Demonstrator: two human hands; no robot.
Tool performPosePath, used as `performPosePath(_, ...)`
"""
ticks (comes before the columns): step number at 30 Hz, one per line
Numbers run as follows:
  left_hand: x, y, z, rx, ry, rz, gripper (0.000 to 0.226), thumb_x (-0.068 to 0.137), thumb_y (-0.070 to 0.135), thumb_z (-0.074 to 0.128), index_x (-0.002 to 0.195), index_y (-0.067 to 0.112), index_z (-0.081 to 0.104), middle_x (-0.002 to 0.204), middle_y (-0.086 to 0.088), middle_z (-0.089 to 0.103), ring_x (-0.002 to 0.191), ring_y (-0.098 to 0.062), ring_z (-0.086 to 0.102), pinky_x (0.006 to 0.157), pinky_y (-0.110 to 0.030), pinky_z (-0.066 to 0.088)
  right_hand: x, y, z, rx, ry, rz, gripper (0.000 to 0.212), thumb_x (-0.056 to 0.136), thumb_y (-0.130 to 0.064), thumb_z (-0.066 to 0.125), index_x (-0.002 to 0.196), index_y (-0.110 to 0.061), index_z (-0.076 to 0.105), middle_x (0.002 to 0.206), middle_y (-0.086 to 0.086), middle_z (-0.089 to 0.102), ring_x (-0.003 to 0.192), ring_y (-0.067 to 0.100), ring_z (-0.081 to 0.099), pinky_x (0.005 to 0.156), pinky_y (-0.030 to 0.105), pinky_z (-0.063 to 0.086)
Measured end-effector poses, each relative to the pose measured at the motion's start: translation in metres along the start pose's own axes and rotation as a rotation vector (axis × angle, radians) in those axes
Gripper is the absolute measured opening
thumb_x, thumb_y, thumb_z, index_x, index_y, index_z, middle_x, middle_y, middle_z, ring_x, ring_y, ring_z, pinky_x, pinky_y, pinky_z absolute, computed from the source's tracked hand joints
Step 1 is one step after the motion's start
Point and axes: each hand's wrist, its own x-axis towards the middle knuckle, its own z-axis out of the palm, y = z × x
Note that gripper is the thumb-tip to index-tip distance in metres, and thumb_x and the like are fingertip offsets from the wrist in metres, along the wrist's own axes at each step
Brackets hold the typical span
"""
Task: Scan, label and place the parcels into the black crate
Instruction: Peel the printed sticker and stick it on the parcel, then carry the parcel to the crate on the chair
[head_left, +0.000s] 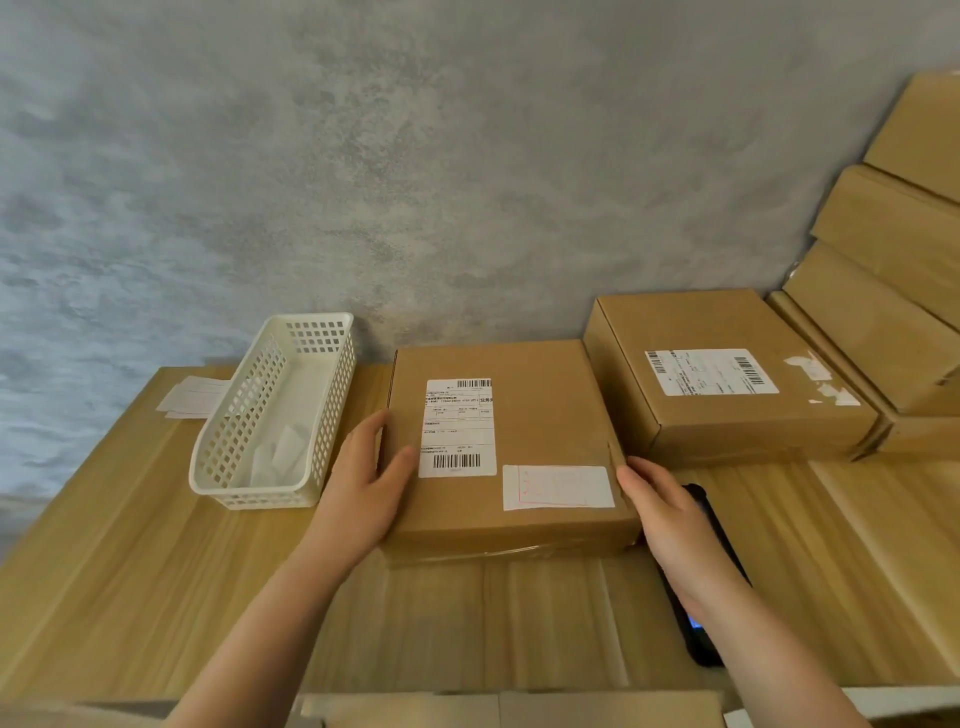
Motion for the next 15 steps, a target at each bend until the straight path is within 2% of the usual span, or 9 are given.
performPosePath(2,0.0,-0.005,0.003,-0.246,-0.014,-0.169,0.049,0.102,0.036,0.049,0.149,0.03,0.035,0.132,0.012,0.052,0.106,0.005,0.052,0.087,-0.019,0.044,0.006,-0.003,0.002,0.08,-0.039,0.095,0.039,0.098,-0.051,0.049,0.132,-0.034,0.053,0.118,-0.01,0.065,0.112,0.012,0.059,0.104,0.041,0.047)
performPosePath(5,0.001,-0.017,0.005,-0.469,-0.032,-0.393,0.052,0.098,0.053,0.048,0.144,0.028,0.046,0.134,0.005,0.06,0.113,-0.014,0.061,0.102,-0.034,0.046,0.01,-0.006,0.005,0.13,-0.078,0.158,0.048,0.097,-0.06,0.042,0.135,-0.033,0.054,0.123,-0.005,0.067,0.117,0.017,0.06,0.11,0.044,0.043)
performPosePath(7,0.0,-0.014,0.005,-0.623,-0.042,-0.46,0.043,0.099,0.053,0.045,0.123,0.023,0.063,0.115,-0.001,0.074,0.105,-0.02,0.069,0.097,-0.037,0.05,0.011,-0.006,0.006,0.14,-0.087,0.184,0.054,0.095,-0.065,0.039,0.137,-0.034,0.053,0.127,-0.004,0.065,0.12,0.018,0.059,0.111,0.044,0.042)
performPosePath(8,-0.002,-0.011,0.006,-0.659,-0.037,-0.474,0.038,0.102,0.05,0.043,0.114,0.023,0.067,0.105,-0.002,0.077,0.101,-0.021,0.071,0.093,-0.037,0.052,0.011,-0.005,0.008,0.138,-0.084,0.194,0.058,0.094,-0.067,0.038,0.139,-0.034,0.052,0.129,-0.005,0.064,0.121,0.018,0.058,0.112,0.044,0.041)
performPosePath(10,-0.004,-0.005,0.008,-0.678,-0.036,-0.479,0.036,0.103,0.047,0.042,0.107,0.023,0.068,0.096,-0.002,0.078,0.096,-0.022,0.071,0.091,-0.038,0.052,0.012,-0.003,0.009,0.152,-0.067,0.206,0.063,0.092,-0.071,0.038,0.142,-0.034,0.049,0.134,-0.005,0.062,0.124,0.018,0.056,0.111,0.044,0.041)
performPosePath(12,-0.006,-0.005,0.01,-0.713,-0.026,-0.459,0.034,0.103,0.045,0.043,0.107,0.022,0.068,0.093,-0.001,0.079,0.091,-0.02,0.072,0.089,-0.038,0.053,0.011,-0.002,0.009,0.242,-0.056,0.209,0.056,0.096,-0.064,0.038,0.139,-0.031,0.053,0.128,-0.003,0.065,0.118,0.017,0.06,0.103,0.038,0.047)
performPosePath(15,-0.008,-0.01,0.012,-0.783,0.018,-0.429,0.036,0.104,0.045,0.04,0.107,0.023,0.068,0.093,-0.002,0.079,0.08,-0.016,0.075,0.081,-0.038,0.053,0.004,-0.006,0.005,0.393,-0.073,0.183,0.039,0.103,-0.048,0.038,0.122,-0.027,0.064,0.11,-0.001,0.074,0.104,0.013,0.067,0.081,0.029,0.051)
